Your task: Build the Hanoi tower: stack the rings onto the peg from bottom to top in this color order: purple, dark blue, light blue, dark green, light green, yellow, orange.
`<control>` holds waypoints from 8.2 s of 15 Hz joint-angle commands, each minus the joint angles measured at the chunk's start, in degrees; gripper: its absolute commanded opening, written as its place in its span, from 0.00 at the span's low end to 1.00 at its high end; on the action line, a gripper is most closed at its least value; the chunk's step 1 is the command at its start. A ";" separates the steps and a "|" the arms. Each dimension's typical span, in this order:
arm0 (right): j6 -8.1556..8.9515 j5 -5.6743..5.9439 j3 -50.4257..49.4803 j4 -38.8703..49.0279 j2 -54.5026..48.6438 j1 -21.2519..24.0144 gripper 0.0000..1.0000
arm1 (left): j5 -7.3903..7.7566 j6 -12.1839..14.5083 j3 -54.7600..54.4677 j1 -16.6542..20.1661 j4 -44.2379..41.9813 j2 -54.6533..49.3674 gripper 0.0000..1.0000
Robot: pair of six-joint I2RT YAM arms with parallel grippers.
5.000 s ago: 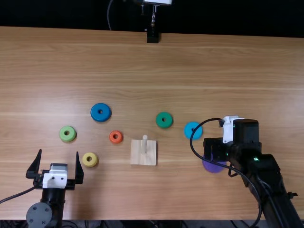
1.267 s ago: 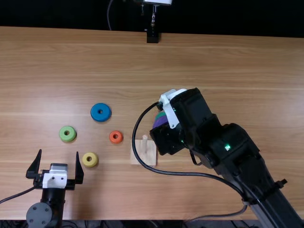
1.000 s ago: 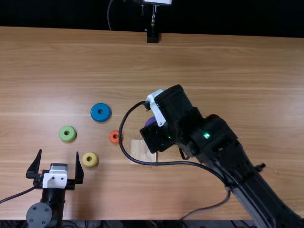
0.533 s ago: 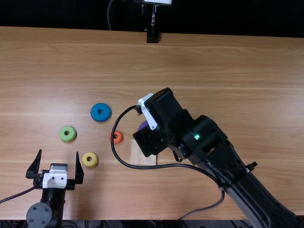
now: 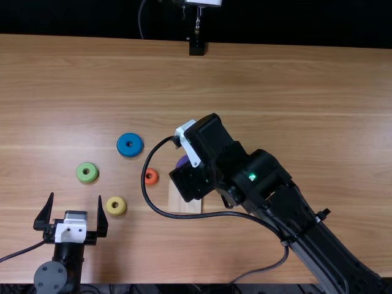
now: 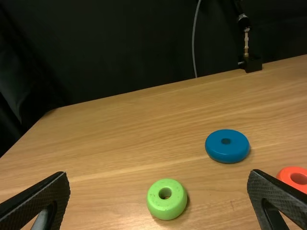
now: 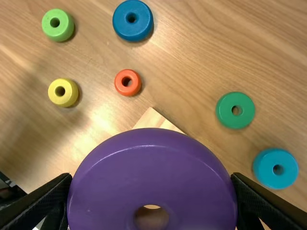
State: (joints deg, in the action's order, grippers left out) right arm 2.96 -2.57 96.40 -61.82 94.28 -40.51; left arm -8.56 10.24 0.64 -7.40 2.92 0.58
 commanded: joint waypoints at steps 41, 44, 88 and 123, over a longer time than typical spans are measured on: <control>-0.32 -0.07 0.72 0.69 3.63 -0.97 0.00 | -0.30 -0.43 -0.64 0.46 1.93 -0.58 1.00; -0.32 -0.07 0.37 0.69 3.63 -0.80 0.00 | -0.30 -0.43 -0.64 0.46 1.93 -0.58 1.00; -0.32 0.14 -45.51 62.60 -42.86 32.69 1.00 | -0.30 -0.43 -0.64 0.46 1.93 -0.58 1.00; -3.81 0.14 -95.52 61.23 -93.75 39.02 1.00 | -0.30 -0.43 -0.64 0.46 1.93 -0.58 1.00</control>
State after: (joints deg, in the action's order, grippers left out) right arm -0.36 -2.13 1.37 -1.30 1.80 -2.09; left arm -8.56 10.24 0.64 -7.38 2.92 0.58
